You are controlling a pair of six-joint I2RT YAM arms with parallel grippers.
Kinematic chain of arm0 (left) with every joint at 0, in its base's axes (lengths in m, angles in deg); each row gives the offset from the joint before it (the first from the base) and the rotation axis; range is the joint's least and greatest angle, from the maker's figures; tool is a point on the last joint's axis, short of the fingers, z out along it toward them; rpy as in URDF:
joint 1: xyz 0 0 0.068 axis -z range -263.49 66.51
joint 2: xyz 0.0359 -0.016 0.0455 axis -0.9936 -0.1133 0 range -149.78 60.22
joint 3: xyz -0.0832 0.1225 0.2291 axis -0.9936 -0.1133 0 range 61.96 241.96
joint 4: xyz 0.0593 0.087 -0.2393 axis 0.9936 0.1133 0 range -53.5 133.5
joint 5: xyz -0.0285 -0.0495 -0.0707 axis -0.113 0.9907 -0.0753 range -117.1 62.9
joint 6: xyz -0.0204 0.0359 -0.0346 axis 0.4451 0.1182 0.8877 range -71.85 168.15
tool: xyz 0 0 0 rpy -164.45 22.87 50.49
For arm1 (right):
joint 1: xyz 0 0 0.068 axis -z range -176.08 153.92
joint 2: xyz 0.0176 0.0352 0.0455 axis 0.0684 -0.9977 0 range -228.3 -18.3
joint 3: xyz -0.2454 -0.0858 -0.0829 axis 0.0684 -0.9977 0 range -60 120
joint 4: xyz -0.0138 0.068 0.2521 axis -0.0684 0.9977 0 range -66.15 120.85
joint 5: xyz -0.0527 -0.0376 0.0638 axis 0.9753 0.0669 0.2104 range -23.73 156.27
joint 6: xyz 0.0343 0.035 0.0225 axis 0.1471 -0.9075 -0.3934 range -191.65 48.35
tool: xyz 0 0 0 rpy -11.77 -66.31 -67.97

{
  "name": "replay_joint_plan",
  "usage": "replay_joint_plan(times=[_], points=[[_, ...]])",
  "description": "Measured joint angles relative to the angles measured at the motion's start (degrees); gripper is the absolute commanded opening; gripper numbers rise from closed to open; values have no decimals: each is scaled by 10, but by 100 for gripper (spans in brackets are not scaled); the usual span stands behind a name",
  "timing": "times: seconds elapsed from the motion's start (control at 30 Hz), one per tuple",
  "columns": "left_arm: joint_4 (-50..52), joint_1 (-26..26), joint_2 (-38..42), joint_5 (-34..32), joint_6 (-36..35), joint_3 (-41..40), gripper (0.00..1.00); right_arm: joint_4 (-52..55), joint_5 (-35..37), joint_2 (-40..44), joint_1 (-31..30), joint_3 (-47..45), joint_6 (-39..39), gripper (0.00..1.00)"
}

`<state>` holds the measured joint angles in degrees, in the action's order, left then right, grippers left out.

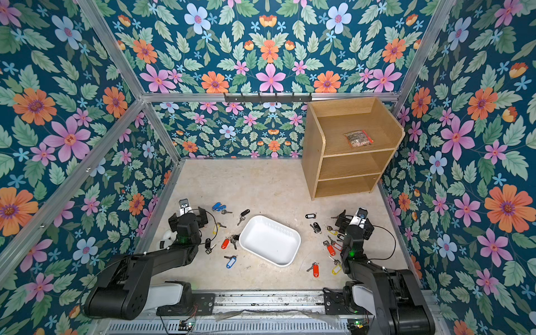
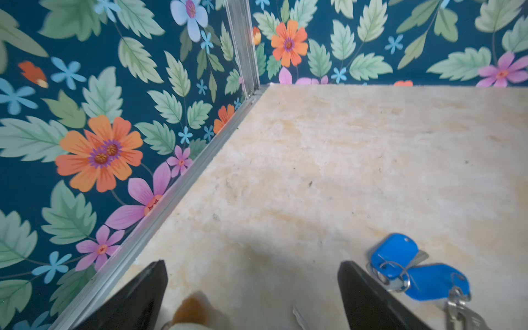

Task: Take the keys out of the storage box
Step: Reset both arms

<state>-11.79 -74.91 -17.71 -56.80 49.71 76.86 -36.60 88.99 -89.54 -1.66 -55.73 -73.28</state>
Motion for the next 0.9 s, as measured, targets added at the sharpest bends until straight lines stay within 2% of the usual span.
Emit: replay_joint_plan(times=[0.1, 0.27, 0.4, 0.9], points=[[-47, -23, -34, 24, 0, 15, 99, -108, -37, -106, 28, 10, 0, 99], [-130, -67, -106, 93, 14, 12, 99, -130, -82, -114, 56, 31, -6, 99], [-165, -64, -136, 161, 5, 12, 99, -138, -98, -115, 58, 31, -14, 99], [-194, -61, -137, 179, -2, 13, 99, -151, -104, -118, 54, 32, -15, 99]])
